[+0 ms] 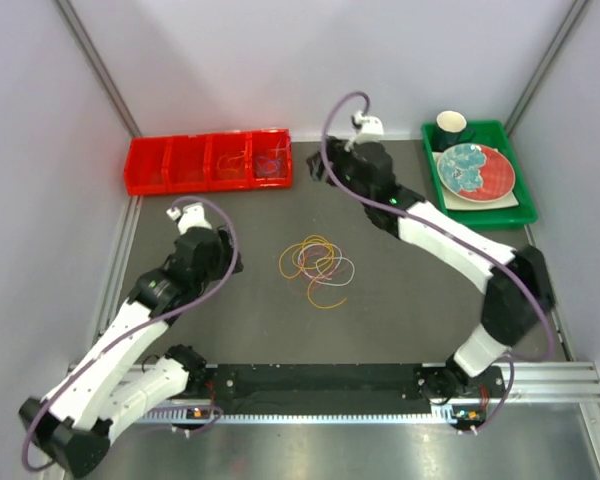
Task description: Untangle the cables
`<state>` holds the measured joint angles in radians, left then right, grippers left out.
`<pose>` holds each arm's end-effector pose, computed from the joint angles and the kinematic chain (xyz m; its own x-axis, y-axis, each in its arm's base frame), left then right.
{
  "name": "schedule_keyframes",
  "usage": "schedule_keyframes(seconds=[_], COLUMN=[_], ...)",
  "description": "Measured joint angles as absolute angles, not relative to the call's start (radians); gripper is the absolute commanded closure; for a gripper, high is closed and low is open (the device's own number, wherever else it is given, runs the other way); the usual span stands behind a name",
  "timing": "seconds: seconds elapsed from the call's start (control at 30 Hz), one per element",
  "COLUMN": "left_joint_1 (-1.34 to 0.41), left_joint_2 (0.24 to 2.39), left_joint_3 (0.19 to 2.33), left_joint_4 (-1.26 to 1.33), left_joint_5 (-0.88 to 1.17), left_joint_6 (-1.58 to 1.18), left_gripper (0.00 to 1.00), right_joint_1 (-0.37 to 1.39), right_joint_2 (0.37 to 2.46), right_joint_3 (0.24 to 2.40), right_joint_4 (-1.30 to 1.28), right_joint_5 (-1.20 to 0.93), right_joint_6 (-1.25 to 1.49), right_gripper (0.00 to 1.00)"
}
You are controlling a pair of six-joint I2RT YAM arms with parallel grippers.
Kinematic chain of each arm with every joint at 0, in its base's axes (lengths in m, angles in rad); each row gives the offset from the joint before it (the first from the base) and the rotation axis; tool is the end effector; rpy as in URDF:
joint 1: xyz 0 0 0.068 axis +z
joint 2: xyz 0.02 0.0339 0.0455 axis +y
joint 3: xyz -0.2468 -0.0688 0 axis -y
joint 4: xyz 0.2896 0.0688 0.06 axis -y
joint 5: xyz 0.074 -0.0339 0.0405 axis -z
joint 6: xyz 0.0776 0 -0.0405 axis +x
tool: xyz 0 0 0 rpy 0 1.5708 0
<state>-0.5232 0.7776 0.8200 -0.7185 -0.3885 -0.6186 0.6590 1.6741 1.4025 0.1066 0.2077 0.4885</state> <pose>0.2266 -0.0968 0.2676 -0.5613 -0.2958 -0.7729 -0.1461 0.9547 -0.2592 0.3960 0.2864 0.3145 -0.3204 0.3327 -0.8869 -0.3261 0.8403 0.4330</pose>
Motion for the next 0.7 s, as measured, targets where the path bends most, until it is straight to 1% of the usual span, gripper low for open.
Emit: schedule_keyframes(seconds=[0.13, 0.2, 0.33, 0.4, 0.7], left_joint_1=[-0.523, -0.523, -0.507, -0.485, -0.359], left_joint_2=[0.958, 1.063, 1.272, 1.377, 1.792], left_joint_3=[0.827, 0.846, 0.935, 1.0, 1.347], left_joint_4=[-0.607, -0.559, -0.478, -0.445, -0.384], left_joint_5=[-0.356, -0.347, -0.332, -0.315, -0.259], left_joint_6=[-0.619, -0.617, -0.612, -0.611, -0.581], left_gripper=[0.32, 0.32, 0.35, 0.38, 0.42], right_joint_1=[0.658, 0.658, 0.658, 0.658, 0.656], right_joint_2=[1.488, 1.455, 1.454, 1.468, 1.597], right_joint_3=[1.139, 1.05, 0.891, 0.854, 0.878], right_joint_4=[0.089, 0.083, 0.083, 0.082, 0.119], right_joint_5=[0.219, 0.221, 0.22, 0.216, 0.188], right_joint_6=[0.532, 0.551, 0.575, 0.577, 0.569], right_gripper=[0.32, 0.34, 0.4, 0.44, 0.48])
